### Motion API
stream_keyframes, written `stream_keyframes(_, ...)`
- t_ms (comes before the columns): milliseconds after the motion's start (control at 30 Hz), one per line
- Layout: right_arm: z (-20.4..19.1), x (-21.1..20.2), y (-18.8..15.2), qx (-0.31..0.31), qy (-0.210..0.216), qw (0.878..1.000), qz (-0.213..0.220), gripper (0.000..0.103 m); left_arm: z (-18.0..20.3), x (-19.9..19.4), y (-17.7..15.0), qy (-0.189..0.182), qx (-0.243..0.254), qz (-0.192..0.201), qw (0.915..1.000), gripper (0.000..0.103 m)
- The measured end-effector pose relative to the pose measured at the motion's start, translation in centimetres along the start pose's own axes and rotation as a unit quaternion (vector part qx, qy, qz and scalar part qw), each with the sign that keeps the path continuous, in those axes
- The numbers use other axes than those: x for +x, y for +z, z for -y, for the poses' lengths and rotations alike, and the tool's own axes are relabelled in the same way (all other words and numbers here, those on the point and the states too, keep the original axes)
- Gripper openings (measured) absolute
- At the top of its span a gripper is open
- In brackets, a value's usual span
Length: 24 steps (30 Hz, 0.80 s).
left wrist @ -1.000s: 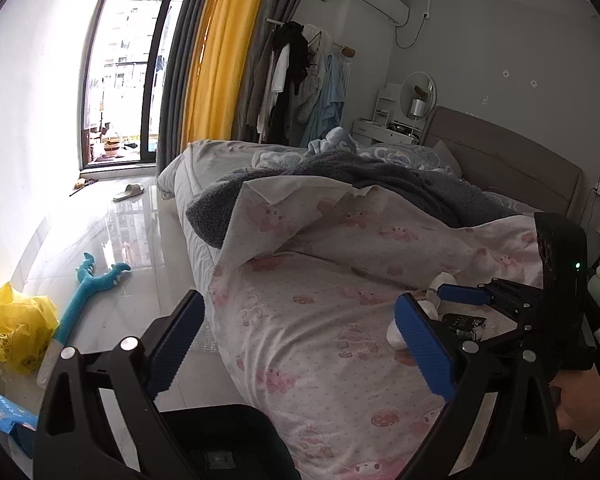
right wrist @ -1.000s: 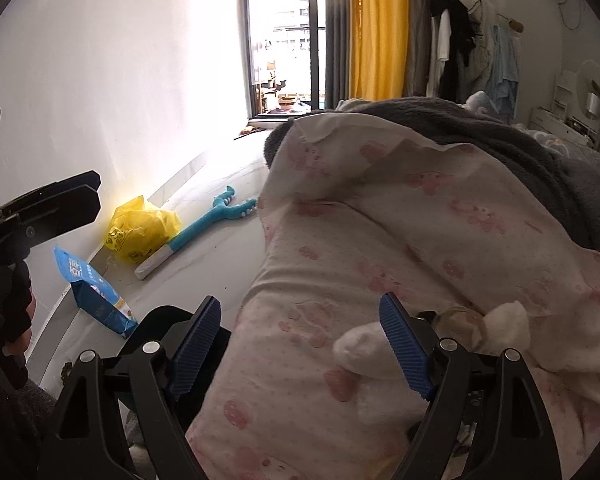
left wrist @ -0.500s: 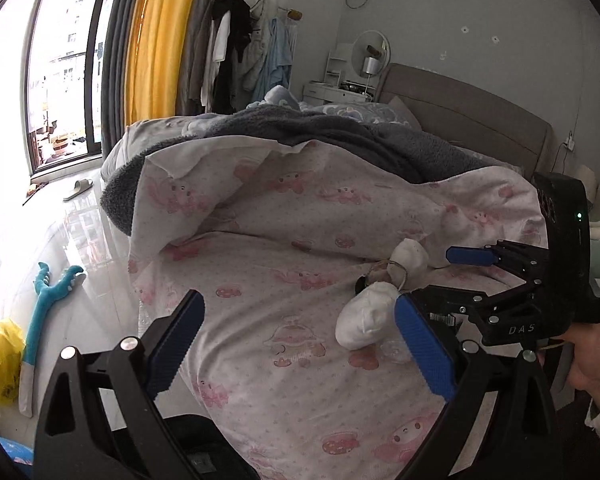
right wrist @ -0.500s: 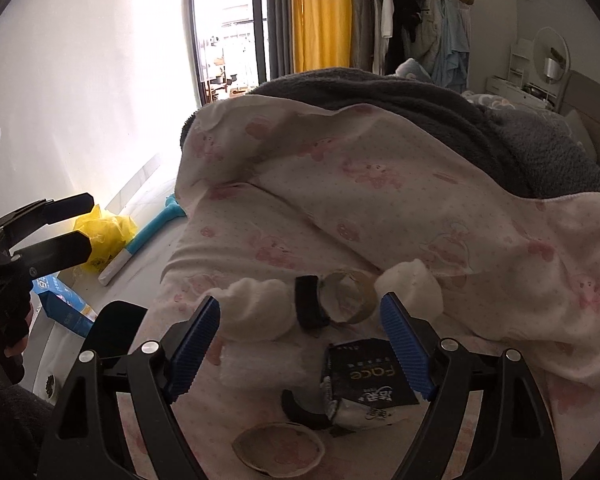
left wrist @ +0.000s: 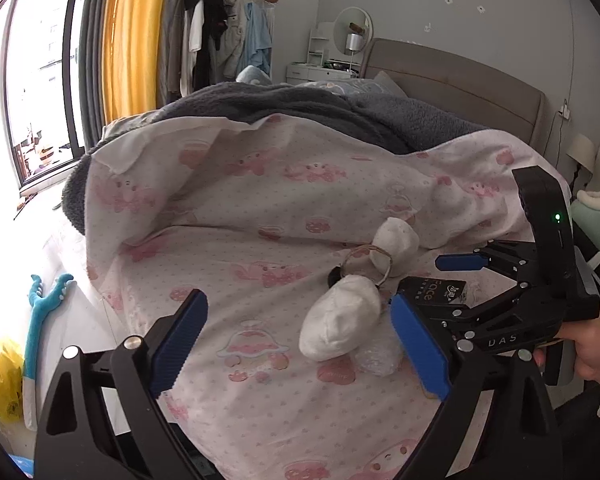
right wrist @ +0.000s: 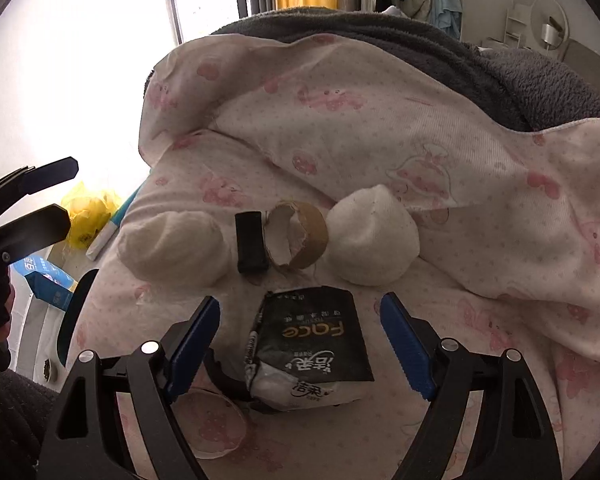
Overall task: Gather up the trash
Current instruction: 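Grasp the black snack wrapper with the right tool while the left tool grasps a tissue ball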
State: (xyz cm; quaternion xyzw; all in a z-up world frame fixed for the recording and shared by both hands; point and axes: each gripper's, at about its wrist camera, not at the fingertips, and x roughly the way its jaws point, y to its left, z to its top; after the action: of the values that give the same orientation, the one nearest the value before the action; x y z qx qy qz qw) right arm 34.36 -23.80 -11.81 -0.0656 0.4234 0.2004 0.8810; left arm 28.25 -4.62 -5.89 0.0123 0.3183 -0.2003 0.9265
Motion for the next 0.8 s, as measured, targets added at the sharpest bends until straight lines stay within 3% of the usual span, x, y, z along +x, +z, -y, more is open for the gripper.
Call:
stream_keyframes(233, 1.2, -0.2, -0.6, 0.011, 0.003, 1.000, -0.008, 0.082, 1.2, 1.5, -0.1, -0.005, 0.003, -0.019, 0.9998, 0.086)
stream_keyframes(567, 1.2, 0.5, -1.4, 0.001, 0.028, 0.999, -0.034, 0.058, 2.8, 3.7, -0.2, -0.012, 0.006, -0.044, 0.9989, 0.080)
stream_keyframes(800, 1.2, 0.2, -1.6, -0.008, 0.031, 0.999, -0.032, 0.053, 2.8, 5.0, -0.5, -0.017, -0.018, -0.064, 0.9977, 0.075)
